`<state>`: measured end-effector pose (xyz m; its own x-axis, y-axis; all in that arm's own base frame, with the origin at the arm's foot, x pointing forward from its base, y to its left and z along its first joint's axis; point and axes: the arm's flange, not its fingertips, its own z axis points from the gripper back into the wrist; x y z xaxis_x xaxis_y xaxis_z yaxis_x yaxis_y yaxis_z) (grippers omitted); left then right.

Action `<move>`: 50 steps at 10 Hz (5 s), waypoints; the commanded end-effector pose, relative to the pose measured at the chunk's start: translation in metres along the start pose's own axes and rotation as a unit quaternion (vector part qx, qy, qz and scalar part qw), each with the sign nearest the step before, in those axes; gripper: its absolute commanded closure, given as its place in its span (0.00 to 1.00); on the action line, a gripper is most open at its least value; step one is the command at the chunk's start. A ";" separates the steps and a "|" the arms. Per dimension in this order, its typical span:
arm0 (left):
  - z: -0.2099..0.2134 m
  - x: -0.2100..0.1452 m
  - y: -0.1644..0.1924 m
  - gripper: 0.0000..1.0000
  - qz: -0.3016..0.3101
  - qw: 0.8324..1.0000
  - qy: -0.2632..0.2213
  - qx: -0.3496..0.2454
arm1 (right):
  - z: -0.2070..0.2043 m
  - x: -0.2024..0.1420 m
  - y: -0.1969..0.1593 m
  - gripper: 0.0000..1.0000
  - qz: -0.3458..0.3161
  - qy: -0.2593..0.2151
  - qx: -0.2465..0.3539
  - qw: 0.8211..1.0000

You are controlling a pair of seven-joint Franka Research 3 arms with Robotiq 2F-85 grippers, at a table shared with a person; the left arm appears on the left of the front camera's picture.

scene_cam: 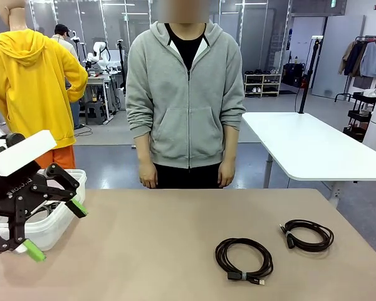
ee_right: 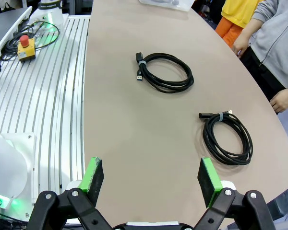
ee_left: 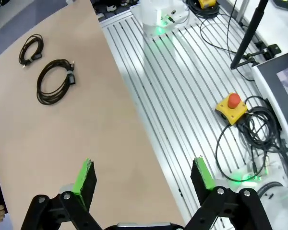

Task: Organize and store the cables.
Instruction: Place the USB Extension Cable into the Organizing box.

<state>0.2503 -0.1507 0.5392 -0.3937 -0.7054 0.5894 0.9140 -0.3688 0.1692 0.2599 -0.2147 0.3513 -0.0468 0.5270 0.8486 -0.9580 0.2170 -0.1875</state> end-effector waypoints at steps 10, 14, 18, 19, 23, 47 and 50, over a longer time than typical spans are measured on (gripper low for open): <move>-0.070 0.014 0.072 0.00 0.044 0.998 0.038 -0.016 | 0.001 0.000 0.000 0.00 0.000 -0.001 -0.003 1.000; -0.160 0.083 0.143 0.00 0.059 0.988 0.139 -0.024 | 0.001 0.000 0.000 0.00 0.000 -0.001 -0.003 1.000; -0.256 0.138 0.188 0.00 0.070 0.970 0.231 -0.018 | 0.001 0.000 0.000 0.00 0.000 -0.001 -0.003 1.000; -0.281 0.144 0.196 0.00 0.073 0.970 0.231 -0.015 | 0.001 0.000 0.000 0.00 0.000 -0.001 -0.003 1.000; -0.345 0.152 0.207 0.00 0.090 0.968 0.225 0.067 | 0.001 0.000 0.000 0.00 0.000 -0.001 -0.003 1.000; -0.275 0.166 0.251 1.00 -0.021 0.955 0.288 -0.062 | 0.001 0.000 0.000 0.00 0.000 -0.001 -0.003 1.000; -0.139 0.135 0.212 1.00 -0.078 0.943 0.317 -0.061 | 0.001 0.000 0.000 0.00 0.000 -0.001 -0.003 1.000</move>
<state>0.3852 -0.4625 0.5510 -0.5272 -0.8496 -0.0162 0.8438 -0.5256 0.1087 0.2594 -0.2153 0.3511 -0.0451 0.5268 0.8488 -0.9576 0.2191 -0.1868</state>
